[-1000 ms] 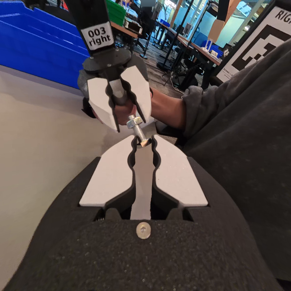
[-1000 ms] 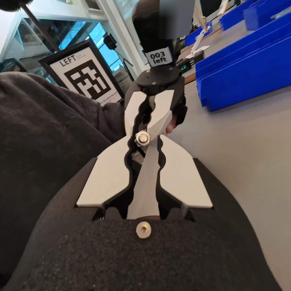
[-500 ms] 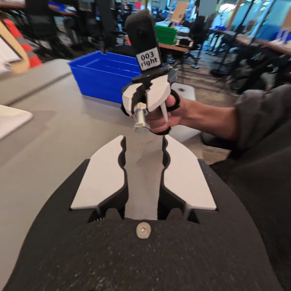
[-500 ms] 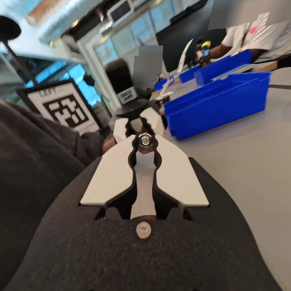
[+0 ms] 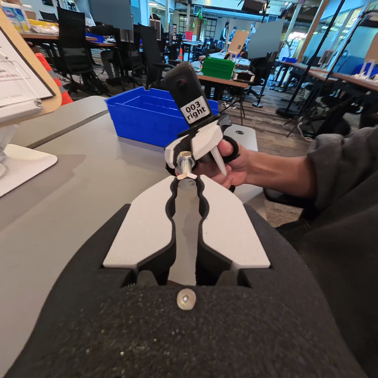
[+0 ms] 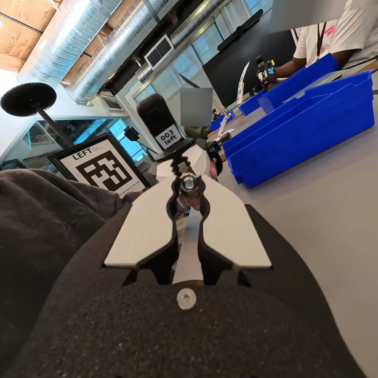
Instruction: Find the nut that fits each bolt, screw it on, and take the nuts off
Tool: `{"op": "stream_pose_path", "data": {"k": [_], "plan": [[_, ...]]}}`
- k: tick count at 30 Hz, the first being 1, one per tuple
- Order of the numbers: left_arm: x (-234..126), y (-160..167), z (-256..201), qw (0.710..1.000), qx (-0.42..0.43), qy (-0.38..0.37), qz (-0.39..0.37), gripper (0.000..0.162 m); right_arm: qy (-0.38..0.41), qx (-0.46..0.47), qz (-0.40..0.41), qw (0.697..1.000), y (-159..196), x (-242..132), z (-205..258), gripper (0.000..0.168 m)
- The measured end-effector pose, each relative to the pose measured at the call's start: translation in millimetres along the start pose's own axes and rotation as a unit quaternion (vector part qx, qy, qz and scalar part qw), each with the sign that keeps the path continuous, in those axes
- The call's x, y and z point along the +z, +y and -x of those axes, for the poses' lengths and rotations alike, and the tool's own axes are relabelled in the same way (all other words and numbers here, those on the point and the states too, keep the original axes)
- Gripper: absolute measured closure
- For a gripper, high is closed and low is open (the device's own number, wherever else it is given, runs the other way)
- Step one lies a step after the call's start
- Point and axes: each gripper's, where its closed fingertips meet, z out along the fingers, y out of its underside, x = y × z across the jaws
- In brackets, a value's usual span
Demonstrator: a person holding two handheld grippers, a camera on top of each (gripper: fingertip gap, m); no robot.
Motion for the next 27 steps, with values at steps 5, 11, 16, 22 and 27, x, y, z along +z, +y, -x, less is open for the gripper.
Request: {"op": "stream_pose_path", "data": {"k": [5, 11, 16, 22, 27], "plan": [[-4, -9, -9, 0.987, -0.127, 0.094, -0.017, 0.145, 0.007, -0.096, 0.048, 0.994, 9, -1, 9, 0.151], [-2, -1, -24, 0.973, -0.168, 0.158, 0.008, 0.145, 0.168, -0.551, 0.145, 0.804, 26, -9, 14, 0.15], [-6, -11, -26, 0.97, -0.164, 0.176, -0.03, 0.145, 0.084, -0.337, 0.061, 0.936, 12, -8, 27, 0.123], [-18, -23, -12, 0.984, -0.109, 0.12, -0.08, 0.145, -0.003, 0.103, -0.012, 0.995, 2, 0, -2, 0.126], [-15, -12, -5, 0.994, -0.059, 0.079, -0.052, 0.145, -0.095, 0.28, -0.012, 0.955, 13, 7, 3, 0.135]]}}
